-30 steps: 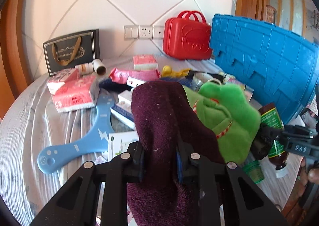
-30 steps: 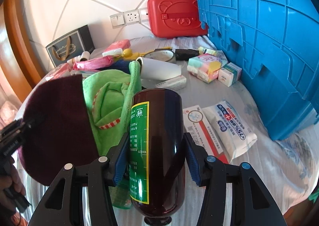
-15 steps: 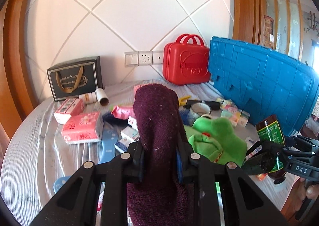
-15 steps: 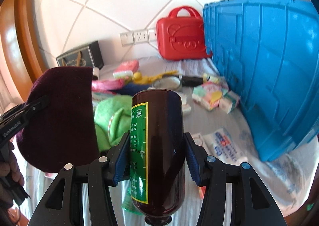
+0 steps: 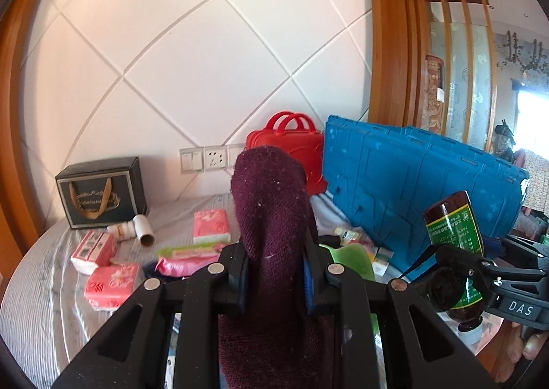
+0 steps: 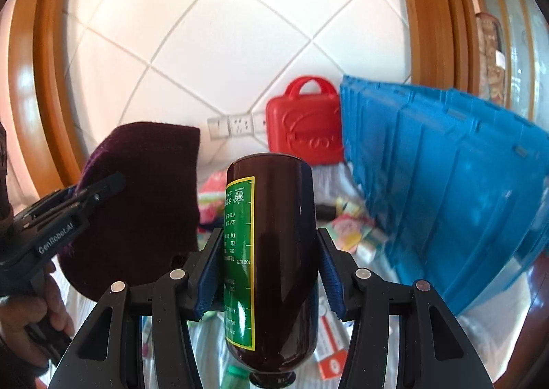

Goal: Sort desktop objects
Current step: 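Lift the hat and brown bottle and carry them over the blue crate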

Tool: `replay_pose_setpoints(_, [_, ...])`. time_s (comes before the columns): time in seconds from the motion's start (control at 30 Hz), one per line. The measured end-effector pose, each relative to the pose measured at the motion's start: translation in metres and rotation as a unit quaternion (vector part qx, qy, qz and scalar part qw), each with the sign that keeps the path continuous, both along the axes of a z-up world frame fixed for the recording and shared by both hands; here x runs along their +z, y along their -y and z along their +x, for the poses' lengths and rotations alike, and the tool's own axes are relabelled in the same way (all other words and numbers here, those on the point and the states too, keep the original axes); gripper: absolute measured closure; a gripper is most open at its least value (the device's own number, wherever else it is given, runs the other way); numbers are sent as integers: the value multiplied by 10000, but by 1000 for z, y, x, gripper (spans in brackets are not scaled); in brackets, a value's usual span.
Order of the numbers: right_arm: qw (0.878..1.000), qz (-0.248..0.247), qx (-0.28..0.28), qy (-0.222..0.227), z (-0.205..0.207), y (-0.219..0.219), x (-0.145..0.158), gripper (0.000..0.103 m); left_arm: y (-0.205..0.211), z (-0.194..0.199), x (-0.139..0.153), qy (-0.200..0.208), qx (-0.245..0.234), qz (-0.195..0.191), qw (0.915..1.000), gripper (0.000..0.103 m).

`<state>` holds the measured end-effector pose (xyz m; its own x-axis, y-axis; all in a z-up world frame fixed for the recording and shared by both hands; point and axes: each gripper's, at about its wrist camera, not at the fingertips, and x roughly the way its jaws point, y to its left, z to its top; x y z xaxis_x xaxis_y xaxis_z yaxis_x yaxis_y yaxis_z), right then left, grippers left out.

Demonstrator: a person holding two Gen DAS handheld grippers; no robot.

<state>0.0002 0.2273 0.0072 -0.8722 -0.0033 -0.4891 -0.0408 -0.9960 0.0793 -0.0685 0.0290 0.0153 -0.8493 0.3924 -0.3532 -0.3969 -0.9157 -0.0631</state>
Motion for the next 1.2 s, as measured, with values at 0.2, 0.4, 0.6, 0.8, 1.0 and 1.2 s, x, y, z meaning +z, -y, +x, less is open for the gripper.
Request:
replay_pose_setpoints(0.2, [9996,77,-100,-268,4,-8,27,52,-17,-1,17,-103,-124,82,9998,80])
replay_pose_setpoints(0.4, [9985,114,-172,-513,12,-19,57,52,-32,2,36,-222,-230,129,9994,80])
replay_pose_setpoints(0.6, [9976,116,-201,-652,12,-29,84,52,-47,8,58,-410,-309,174,9985,80])
replay_pose_setpoints(0.8, [9960,76,-214,-862,16,-41,113,52,-56,10,78,-541,-329,271,9976,80])
replay_pose_setpoints(1.0, [9942,127,-280,-1028,17,-53,136,52,-72,11,100,-628,-478,344,9963,80])
replay_pose_setpoints(1.2, [9913,110,-346,-1268,21,-71,163,52,-93,19,134,-898,-628,373,9933,80])
